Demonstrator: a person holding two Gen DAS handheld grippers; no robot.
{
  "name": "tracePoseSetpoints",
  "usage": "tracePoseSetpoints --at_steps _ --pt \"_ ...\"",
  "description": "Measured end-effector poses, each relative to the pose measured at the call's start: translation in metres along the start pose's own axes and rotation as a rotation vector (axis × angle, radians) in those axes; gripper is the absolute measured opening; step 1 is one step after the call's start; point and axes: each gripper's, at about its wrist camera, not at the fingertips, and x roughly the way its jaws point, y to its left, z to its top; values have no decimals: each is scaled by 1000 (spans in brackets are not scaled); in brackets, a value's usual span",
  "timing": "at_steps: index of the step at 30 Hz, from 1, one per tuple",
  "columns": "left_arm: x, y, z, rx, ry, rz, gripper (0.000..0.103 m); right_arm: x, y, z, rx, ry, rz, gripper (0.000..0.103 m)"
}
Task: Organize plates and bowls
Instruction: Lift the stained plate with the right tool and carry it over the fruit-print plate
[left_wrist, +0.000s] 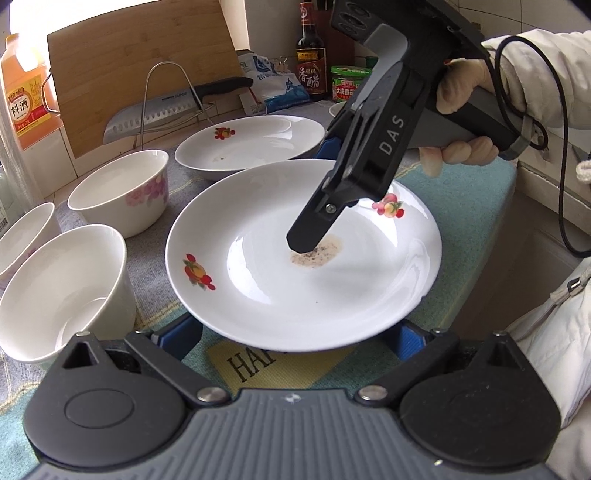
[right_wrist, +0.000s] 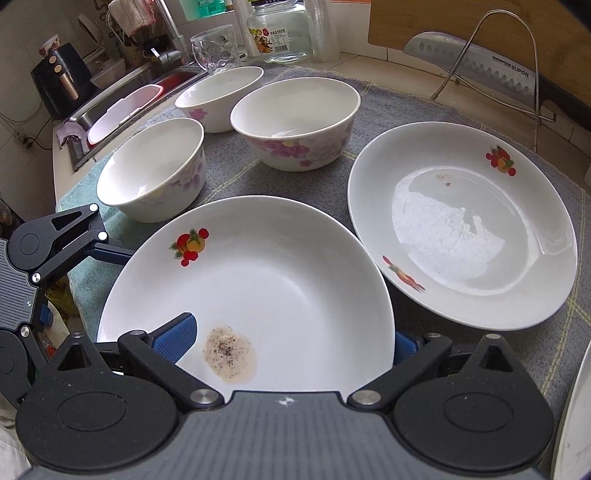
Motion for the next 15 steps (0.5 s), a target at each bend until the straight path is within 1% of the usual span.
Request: tracePoseSetpoints --at_steps 6,15 --pt "0 1 0 13 -9 -19 99 -2 -7 2 38 -3 34 103" --pt "0 1 1 33 -1 -25 98 -5 -9 2 63 9 43 103"
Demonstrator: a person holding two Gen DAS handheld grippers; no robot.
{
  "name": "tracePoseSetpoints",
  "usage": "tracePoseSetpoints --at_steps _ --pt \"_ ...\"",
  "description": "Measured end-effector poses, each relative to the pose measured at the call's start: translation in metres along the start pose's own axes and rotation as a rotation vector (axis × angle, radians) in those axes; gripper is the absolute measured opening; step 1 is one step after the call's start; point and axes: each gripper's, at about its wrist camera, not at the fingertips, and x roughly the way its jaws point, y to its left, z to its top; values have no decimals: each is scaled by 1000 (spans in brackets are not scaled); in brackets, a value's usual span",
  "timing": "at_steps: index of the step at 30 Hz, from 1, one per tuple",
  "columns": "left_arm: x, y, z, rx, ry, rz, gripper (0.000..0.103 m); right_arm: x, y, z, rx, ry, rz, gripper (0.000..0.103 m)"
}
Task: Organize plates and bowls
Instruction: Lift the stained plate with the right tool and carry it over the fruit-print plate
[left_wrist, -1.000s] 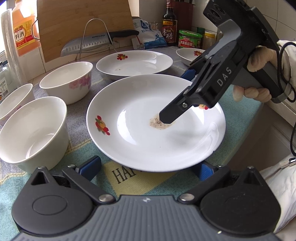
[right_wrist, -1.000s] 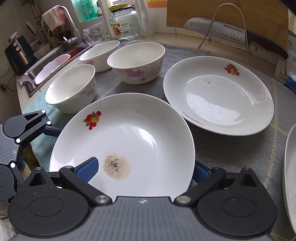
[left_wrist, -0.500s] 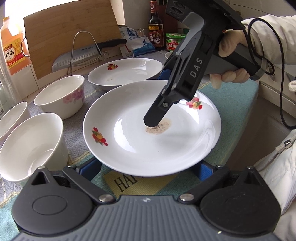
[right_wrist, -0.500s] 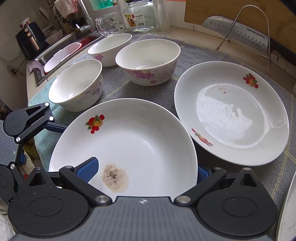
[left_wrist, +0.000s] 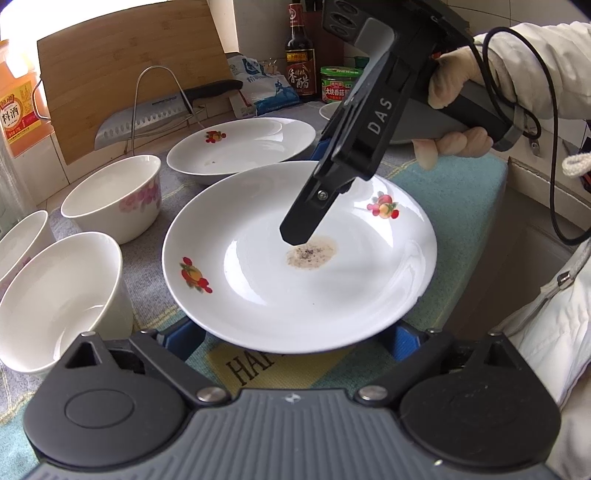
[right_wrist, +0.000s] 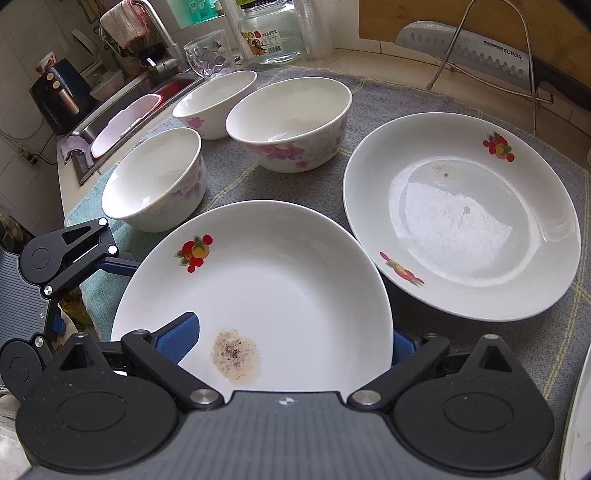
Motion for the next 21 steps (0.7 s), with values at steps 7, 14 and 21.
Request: tracePoseSetpoints --at_steps 7,14,21 --pt "-4 -2 7 2 6 -16 98 -7 2 -4 8 8 -7 103" --pt "-10 -7 24 1 3 -37 98 -24 -2 -6 26 -11 -13 103" --pt "-9 -13 47 16 3 -56 98 -45 -9 -10 43 -45 -29 103"
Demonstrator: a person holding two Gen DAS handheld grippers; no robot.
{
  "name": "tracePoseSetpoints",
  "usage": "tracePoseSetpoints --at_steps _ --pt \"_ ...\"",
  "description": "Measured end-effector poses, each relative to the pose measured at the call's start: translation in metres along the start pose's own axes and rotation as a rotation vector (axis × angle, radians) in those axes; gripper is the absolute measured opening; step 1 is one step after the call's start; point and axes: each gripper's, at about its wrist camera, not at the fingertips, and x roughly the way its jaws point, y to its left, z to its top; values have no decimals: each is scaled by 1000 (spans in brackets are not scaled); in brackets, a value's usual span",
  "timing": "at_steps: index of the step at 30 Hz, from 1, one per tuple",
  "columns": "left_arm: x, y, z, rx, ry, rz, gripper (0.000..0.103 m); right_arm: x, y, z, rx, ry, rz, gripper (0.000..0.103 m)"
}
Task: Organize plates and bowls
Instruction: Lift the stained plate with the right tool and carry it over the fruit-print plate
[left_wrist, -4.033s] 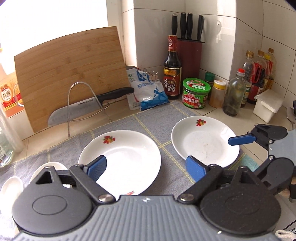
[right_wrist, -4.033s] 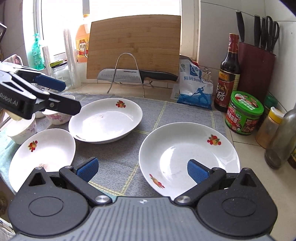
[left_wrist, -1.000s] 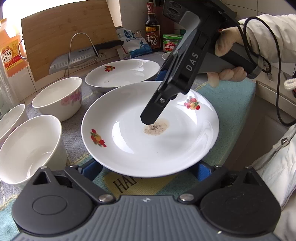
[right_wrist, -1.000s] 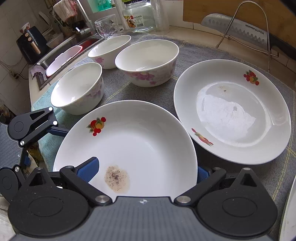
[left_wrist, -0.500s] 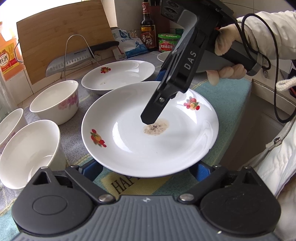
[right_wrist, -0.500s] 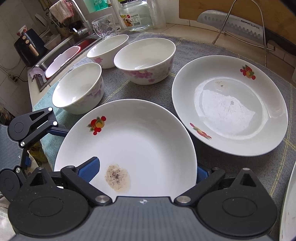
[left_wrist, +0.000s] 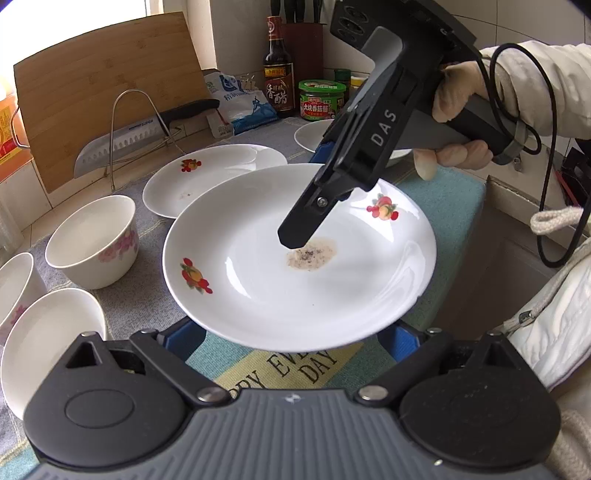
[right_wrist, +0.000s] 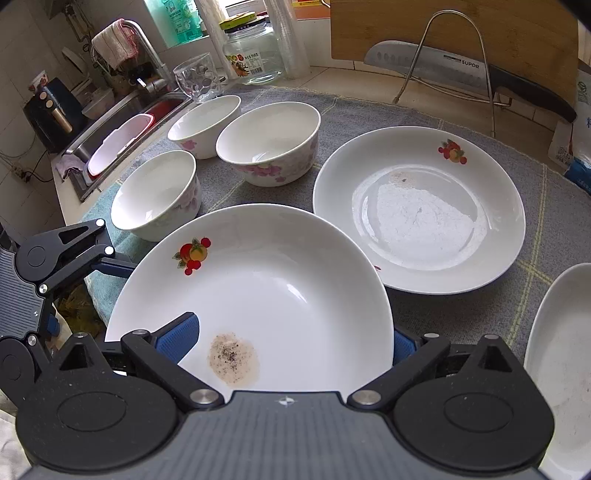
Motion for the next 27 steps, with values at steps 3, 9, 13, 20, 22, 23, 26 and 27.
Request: tracePoseSetpoints --at_steps 3,9,13,20,22,23,26,27 --pt "4 -3 10 14 0 -6 98 -12 -5 -1 7 -22 -6 103" --pt "16 -11 27 45 -11 -21 98 -30 -20 -7 22 -55 -36 103" --pt "26 -19 39 70 -18 -33 98 -43 -34 -13 34 -72 -56 103" --pt "51 -38 65 108 -21 -54 98 -63 -64 -29 65 -102 -90 103" --pt "58 -43 72 116 -20 -63 98 -69 -74 -34 76 -107 -99 103" --pt "62 -46 76 119 -22 -67 98 -72 -78 -36 80 -111 -103 103" --pt "74 -58 88 135 -21 -76 98 -81 -95 -44 98 -120 -117 103" --pt "79 -61 91 141 -21 -79 98 -83 -99 -47 100 -123 -121 103"
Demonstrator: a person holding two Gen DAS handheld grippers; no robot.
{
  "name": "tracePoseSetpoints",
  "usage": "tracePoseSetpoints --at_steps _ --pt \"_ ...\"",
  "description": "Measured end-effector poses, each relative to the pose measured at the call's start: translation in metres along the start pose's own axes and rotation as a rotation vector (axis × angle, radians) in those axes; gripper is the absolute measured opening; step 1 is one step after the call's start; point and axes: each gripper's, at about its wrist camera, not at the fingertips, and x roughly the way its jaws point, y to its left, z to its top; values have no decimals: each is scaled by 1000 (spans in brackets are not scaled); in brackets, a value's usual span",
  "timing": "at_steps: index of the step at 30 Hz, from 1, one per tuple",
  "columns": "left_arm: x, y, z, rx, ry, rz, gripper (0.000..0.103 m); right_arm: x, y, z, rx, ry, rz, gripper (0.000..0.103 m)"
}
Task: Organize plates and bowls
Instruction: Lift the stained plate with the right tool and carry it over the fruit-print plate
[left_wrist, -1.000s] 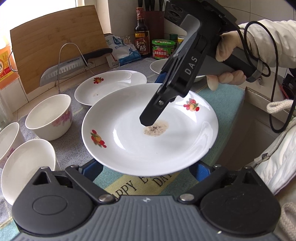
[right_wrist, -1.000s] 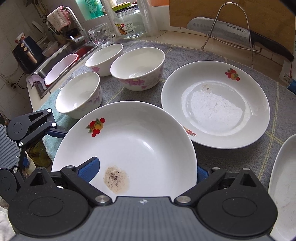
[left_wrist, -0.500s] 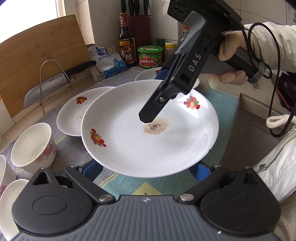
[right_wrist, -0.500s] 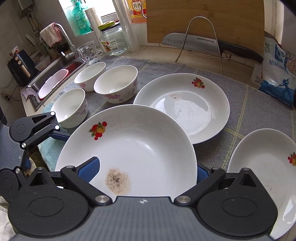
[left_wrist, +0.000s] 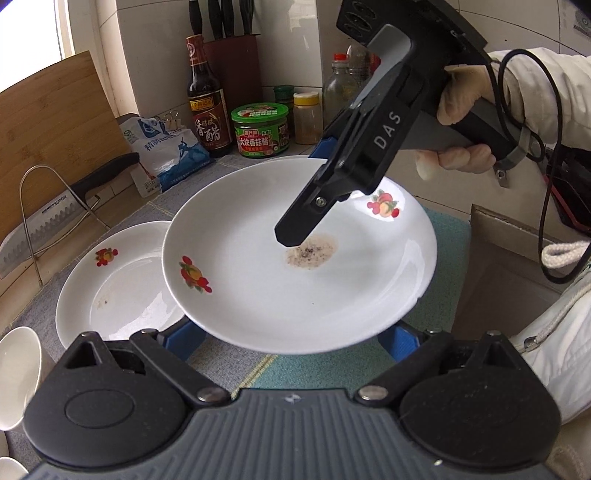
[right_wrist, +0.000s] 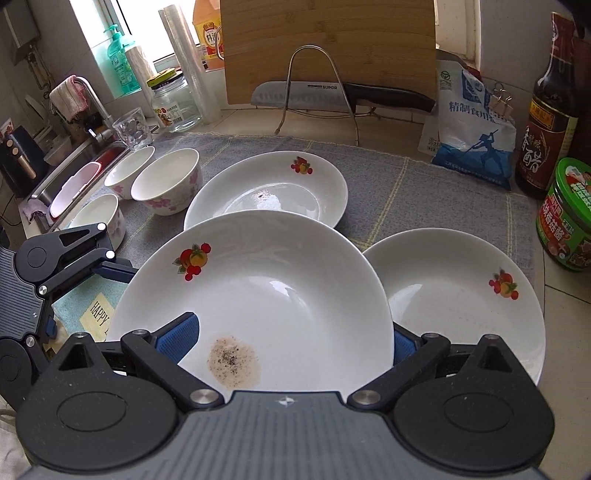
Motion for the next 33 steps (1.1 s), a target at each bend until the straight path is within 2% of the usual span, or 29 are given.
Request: tracePoseSetpoints --at_steps 15,33 --pt "50 -6 38 15 27 -21 98 -5 -62 -7 45 -11 -23 103" --pt "76 9 54 7 66 -39 98 15 -95 -2 79 0 -10 103"
